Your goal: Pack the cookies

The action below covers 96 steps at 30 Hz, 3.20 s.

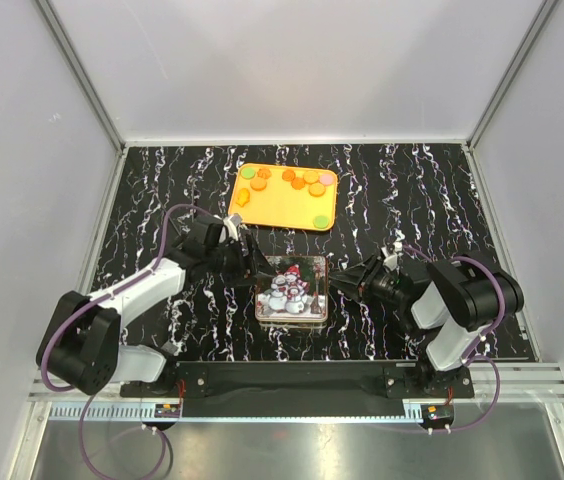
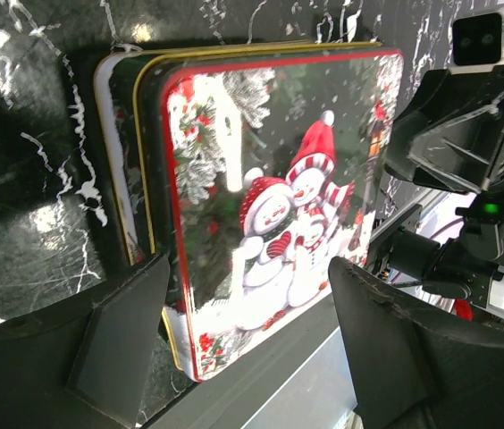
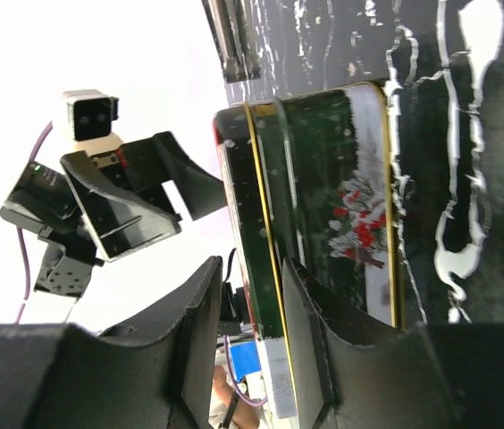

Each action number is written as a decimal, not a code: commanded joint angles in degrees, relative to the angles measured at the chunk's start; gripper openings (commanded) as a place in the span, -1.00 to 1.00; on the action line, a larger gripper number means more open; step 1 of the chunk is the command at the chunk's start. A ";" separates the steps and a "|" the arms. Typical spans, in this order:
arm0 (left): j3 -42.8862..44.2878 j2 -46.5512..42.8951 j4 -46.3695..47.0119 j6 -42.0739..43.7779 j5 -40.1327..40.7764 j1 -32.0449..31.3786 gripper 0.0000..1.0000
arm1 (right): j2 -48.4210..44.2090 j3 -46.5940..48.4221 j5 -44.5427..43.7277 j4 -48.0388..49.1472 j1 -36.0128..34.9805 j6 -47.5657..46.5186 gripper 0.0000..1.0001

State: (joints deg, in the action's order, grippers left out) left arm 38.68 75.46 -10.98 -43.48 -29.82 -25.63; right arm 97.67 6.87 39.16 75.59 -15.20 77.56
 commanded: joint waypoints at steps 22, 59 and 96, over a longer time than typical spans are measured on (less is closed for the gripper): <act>4.74 0.65 -2.99 3.23 1.17 -0.83 0.55 | -0.90 -2.74 0.83 12.74 2.72 -2.76 -0.17; 6.94 1.53 -5.71 4.20 2.66 -1.79 0.54 | -43.00 8.24 -8.31 -60.39 2.72 -26.14 0.04; 15.46 9.44 -15.12 7.71 8.82 -5.31 0.54 | -32.36 15.89 -19.11 -63.90 -10.90 -30.63 0.31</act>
State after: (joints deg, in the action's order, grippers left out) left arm 51.22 84.49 -25.54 -36.95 -22.22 -30.44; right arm 65.14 20.25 22.17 10.39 -25.04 48.23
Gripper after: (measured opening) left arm 0.776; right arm 0.652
